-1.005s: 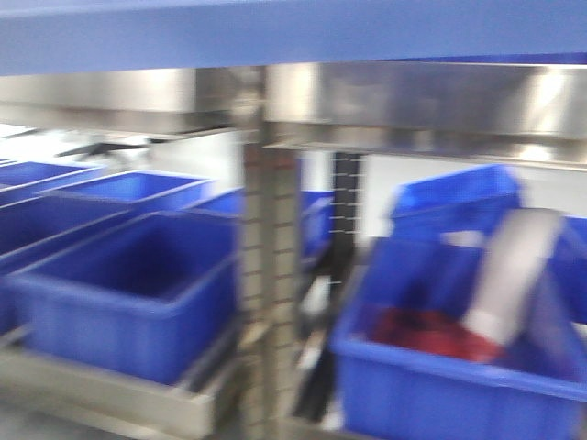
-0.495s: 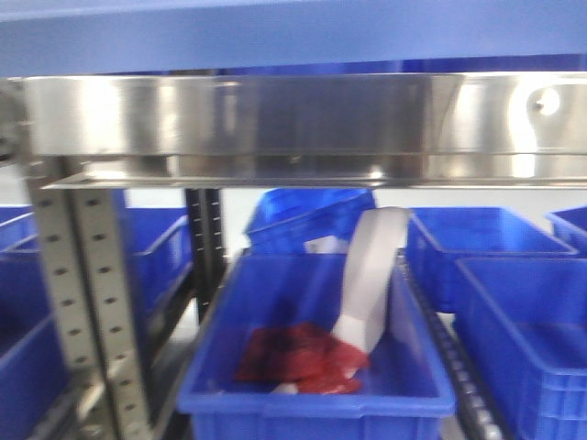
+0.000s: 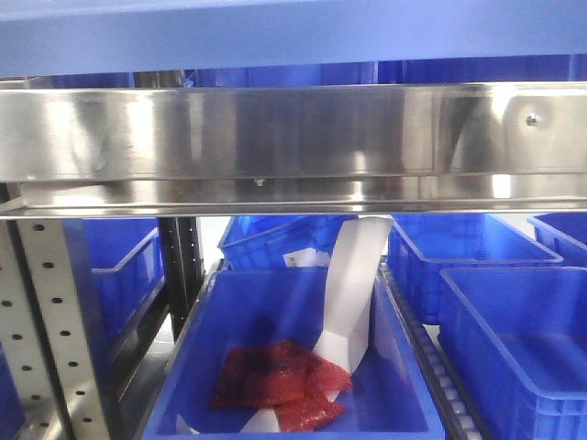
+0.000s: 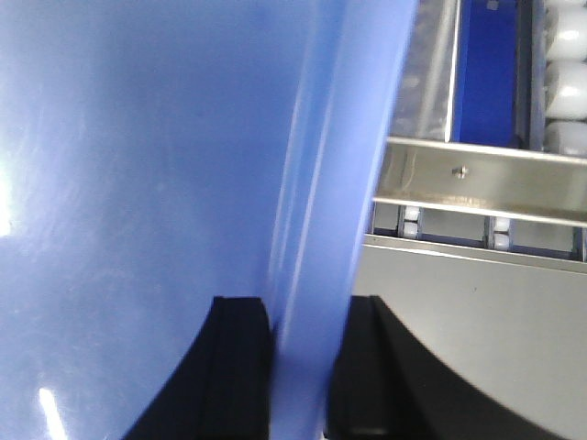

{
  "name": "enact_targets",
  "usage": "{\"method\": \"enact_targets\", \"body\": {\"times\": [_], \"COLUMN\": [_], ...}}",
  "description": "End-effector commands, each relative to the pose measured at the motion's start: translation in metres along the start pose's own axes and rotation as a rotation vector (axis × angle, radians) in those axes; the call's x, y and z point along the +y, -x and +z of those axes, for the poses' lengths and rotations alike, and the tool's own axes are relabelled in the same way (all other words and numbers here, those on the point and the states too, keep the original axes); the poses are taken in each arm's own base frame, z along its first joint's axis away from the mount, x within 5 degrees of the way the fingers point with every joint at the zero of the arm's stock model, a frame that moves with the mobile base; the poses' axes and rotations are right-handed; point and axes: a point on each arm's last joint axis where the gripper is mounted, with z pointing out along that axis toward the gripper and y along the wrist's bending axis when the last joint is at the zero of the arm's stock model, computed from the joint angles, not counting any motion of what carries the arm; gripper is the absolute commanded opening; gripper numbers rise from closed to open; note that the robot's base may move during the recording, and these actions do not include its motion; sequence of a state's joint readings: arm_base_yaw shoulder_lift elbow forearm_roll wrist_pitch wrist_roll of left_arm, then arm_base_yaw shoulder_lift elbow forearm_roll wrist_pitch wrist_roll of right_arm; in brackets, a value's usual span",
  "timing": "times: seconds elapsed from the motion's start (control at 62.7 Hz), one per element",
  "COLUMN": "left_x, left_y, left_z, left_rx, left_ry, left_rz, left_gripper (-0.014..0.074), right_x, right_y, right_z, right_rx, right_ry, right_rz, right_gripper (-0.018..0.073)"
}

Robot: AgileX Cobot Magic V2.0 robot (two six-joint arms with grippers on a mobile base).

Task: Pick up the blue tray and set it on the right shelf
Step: 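Carry the tray with both grippers to the metal shelf rack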

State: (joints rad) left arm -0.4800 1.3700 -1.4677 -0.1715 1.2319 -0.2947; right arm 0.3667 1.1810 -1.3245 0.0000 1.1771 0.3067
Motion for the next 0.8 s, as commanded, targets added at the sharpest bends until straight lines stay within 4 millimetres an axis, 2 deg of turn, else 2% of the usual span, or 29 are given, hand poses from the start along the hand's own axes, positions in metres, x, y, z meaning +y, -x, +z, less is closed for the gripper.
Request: {"method": "enact_targets", "body": {"times": [0.0, 0.782], "left_x": [0.0022, 0.0022], "left_y": [-0.0091, -0.0091], "left_z": [-0.0186, -0.0186], "left_rx": [0.034, 0.034], "left_ry": [0.032, 0.032], "left_rz": [0.035, 0.035], "left_gripper": [-0.0048, -0.0048], "right_x": [-0.003, -0.003], "right_y": [0.0077, 0.0077], "right_z": [-0.0189, -0.0189], "right_rx": [-0.113, -0.113], "right_ry": [-0.017, -0.017], "right_rz": [-0.041, -0.041], "right_gripper": [0.0056, 0.0056]}}
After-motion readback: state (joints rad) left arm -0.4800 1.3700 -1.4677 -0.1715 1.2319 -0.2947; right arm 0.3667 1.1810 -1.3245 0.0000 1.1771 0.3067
